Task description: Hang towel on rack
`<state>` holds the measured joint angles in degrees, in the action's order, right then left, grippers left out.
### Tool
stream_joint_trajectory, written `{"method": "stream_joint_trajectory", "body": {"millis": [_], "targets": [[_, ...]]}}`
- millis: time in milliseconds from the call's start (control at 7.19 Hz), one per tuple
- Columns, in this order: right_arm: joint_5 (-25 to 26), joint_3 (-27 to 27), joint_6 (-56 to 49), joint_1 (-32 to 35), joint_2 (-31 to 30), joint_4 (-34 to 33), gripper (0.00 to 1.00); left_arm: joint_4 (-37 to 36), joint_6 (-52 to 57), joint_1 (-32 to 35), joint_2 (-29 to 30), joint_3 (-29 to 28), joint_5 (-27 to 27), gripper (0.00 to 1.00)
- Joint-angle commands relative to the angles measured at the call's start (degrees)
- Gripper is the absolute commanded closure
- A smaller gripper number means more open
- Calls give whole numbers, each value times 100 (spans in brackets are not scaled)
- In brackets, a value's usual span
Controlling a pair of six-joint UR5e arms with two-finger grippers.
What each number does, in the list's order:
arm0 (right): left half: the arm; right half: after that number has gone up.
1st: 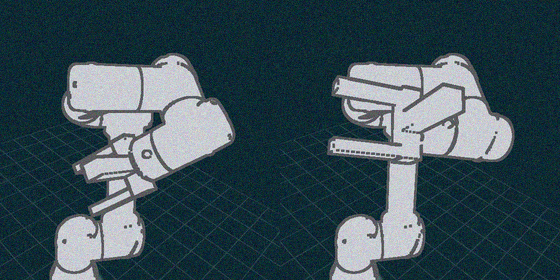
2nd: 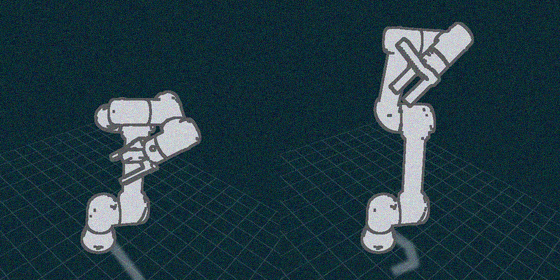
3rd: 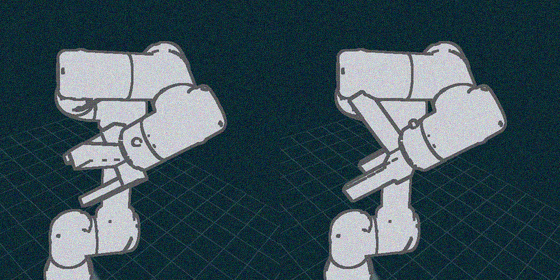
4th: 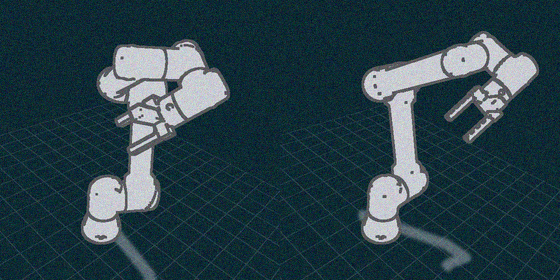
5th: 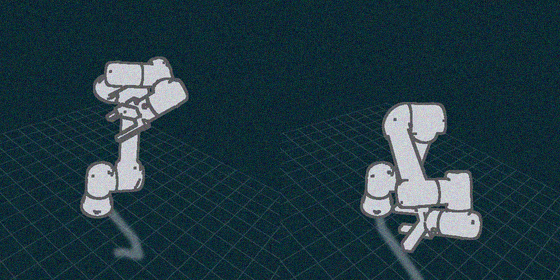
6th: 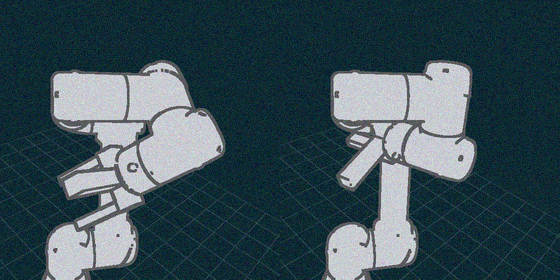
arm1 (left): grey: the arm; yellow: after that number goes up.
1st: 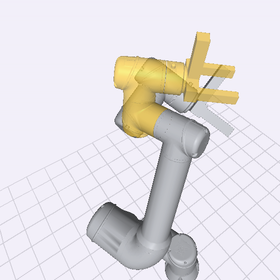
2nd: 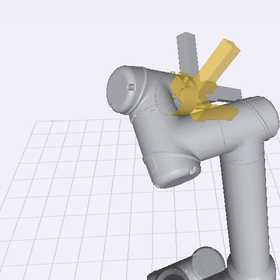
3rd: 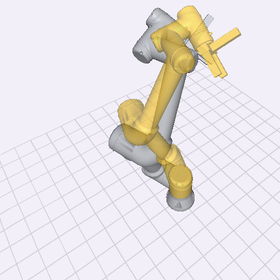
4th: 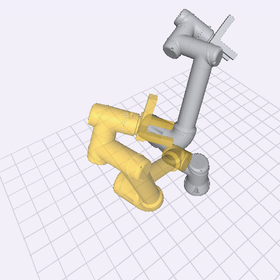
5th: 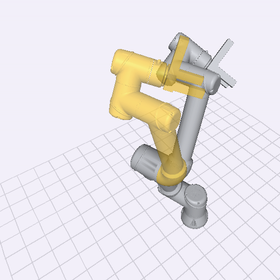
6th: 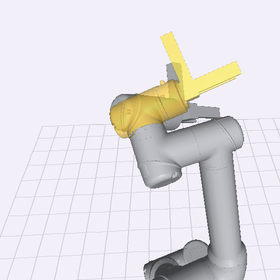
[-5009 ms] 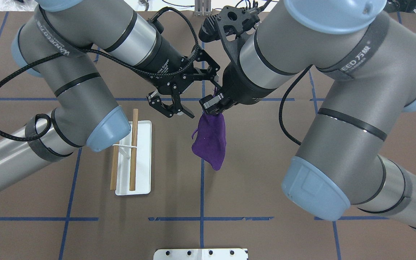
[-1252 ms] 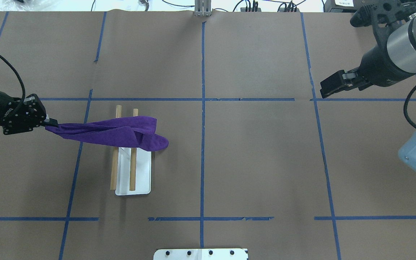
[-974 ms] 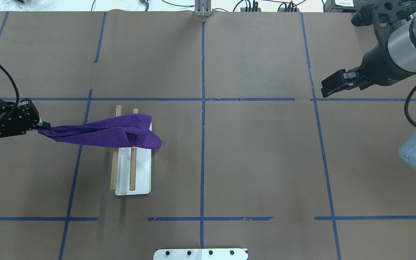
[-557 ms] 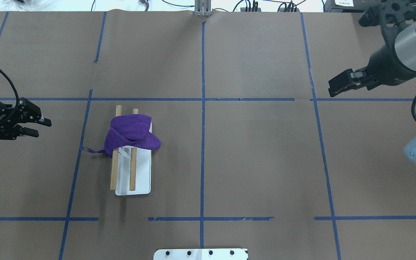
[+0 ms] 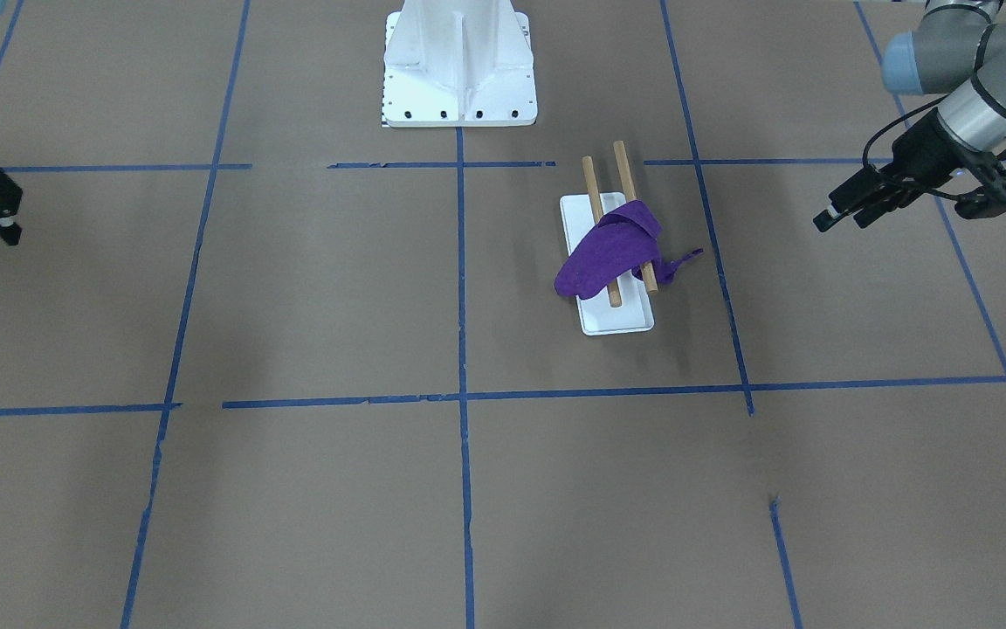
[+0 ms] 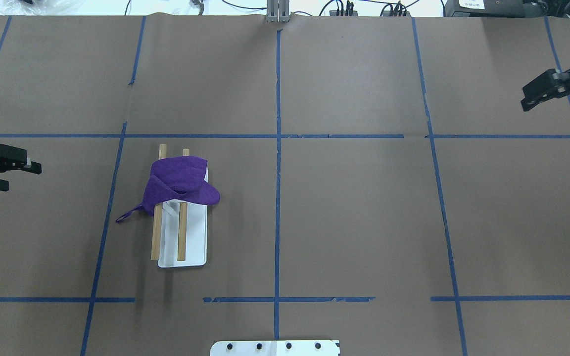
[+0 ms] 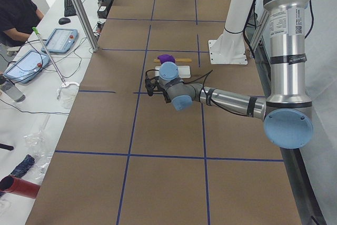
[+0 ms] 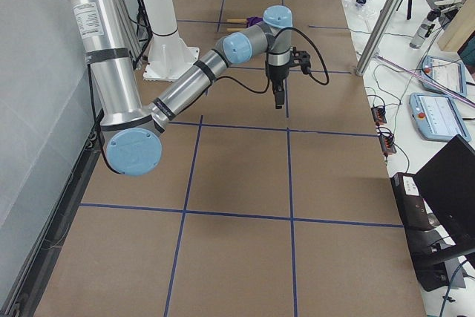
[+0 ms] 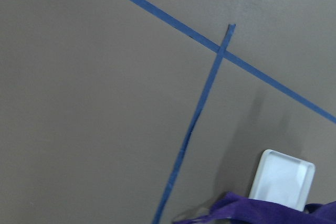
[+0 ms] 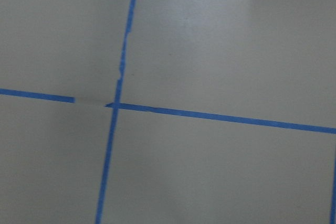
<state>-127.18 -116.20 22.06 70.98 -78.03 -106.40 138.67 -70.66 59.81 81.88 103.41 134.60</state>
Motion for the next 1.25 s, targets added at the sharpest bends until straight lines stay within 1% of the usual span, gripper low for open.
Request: {"method": "stream_joint_trajectory", "body": {"millis": [0, 139, 278, 417, 557, 696, 835, 974, 1113], "targets": [[-439, 1096, -1482, 1107, -291, 5, 0, -42, 2170, 687, -269, -223, 13, 0], [-482, 1674, -1877, 1624, -266, 40, 0, -147, 3458, 1125, -374, -347, 31, 0], [-413, 2028, -2560, 1760, -265, 41, 0, -913, 4628, 1600, -357, -383, 14, 0], [-386, 2484, -3019, 1988, -239, 41, 0, -1965, 5998, 2309, -296, -348, -13, 0], [-386, 2619, -3232, 2129, -222, 32, 0, -2802, 6829, 2638, -52, -339, -22, 0], [-386, 2647, -3243, 2270, -265, 32, 0, -3881, 7125, 2885, 220, -209, -22, 0], [-386, 2725, -3261, 2367, -300, 49, 0, -4736, 7197, 2940, 406, -7, -22, 0], [-412, 2717, -3226, 2368, -431, 58, 0, -5258, 7198, 2958, 381, 99, 4, 0], [-404, 2700, -3191, 2368, -493, 58, 0, -5359, 7198, 2967, 268, 144, 22, 0]]}}
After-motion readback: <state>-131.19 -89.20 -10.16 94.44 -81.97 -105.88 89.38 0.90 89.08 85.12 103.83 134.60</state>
